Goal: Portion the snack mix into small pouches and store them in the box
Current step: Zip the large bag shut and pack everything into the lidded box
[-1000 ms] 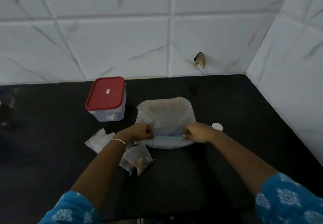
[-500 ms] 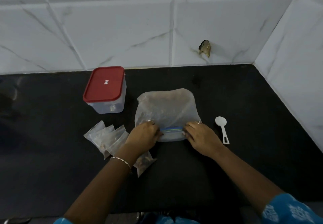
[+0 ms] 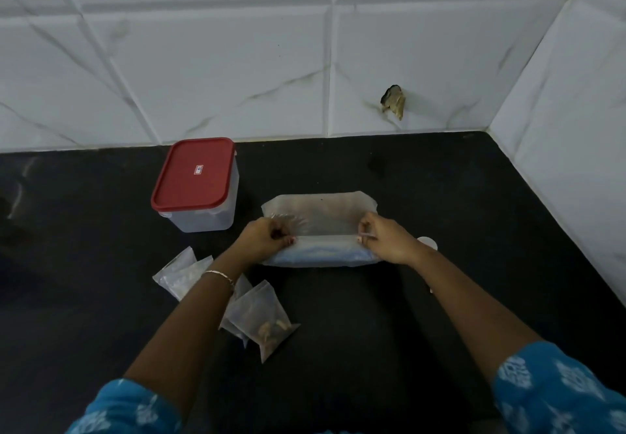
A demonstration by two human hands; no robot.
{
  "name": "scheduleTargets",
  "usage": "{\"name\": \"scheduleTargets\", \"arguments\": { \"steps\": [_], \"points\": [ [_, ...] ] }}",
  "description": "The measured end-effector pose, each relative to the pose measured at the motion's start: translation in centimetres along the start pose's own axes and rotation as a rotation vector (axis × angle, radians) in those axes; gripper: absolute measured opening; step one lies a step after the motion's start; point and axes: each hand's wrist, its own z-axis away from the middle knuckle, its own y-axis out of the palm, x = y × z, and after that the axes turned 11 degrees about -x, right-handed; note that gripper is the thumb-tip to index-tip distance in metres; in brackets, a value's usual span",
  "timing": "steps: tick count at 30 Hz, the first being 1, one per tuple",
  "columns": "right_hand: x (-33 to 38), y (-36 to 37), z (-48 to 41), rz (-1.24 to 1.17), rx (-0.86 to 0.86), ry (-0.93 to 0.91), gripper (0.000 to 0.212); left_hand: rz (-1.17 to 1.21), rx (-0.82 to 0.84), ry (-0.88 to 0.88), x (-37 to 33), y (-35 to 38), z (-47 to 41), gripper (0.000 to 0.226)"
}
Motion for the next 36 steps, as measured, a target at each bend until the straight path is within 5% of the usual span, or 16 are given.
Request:
{"name": "scheduleTargets", "arguments": {
  "steps": [4, 6, 9, 13, 16, 20, 27, 31, 36],
  "points": [
    [1.2, 1.1, 0.9, 0.412, -0.232, -0.111, 0.024, -0.176, -0.149, 0.049, -0.1, 2.1, 0.4, 0.016],
    [1.5, 1.7, 1.7, 0.557, -0.386, -0.262, 0.022, -0.454, -0.288, 0.264, -0.3, 3.0, 1.4, 0.026],
    [0.8, 3.2, 2.3, 0.601, -0.333, -0.461, 0.022, -0.625, -0.331, 0.525, 0.0, 4.3, 2.7, 0.030],
    [-0.6, 3.9, 3.7, 0.404, -0.306, -0.447, 0.025, -0.334, -0.206, 0.349, 1.1, 4.5, 4.1, 0.034],
    [-1.0, 4.0, 4.2, 0.402, -0.273, -0.412, 0.039, -0.361, -0.159, 0.332, 1.1, 4.3, 4.4, 0.051],
    [-0.7, 2.8, 2.9, 0.348, -0.261, -0.376, 0.012, -0.391, -0.133, 0.309, -0.1, 2.7, 3.1, 0.023],
    [0.8, -0.8, -1.7, 0.035, -0.180, -0.108, 0.008, 0.160, -0.031, -0.012, -2.3, -1.2, -1.3, 0.011],
    [1.8, -0.6, -3.5, 0.038, -0.235, 0.029, 0.029, 0.141, -0.080, -0.126, -1.8, -0.6, -3.8, 0.012],
    [2.6, 0.4, -4.3, 0.397, -0.280, 0.039, 0.046, -0.171, -0.248, -0.105, -1.8, 0.0, -4.8, 0.056]
  ]
}}
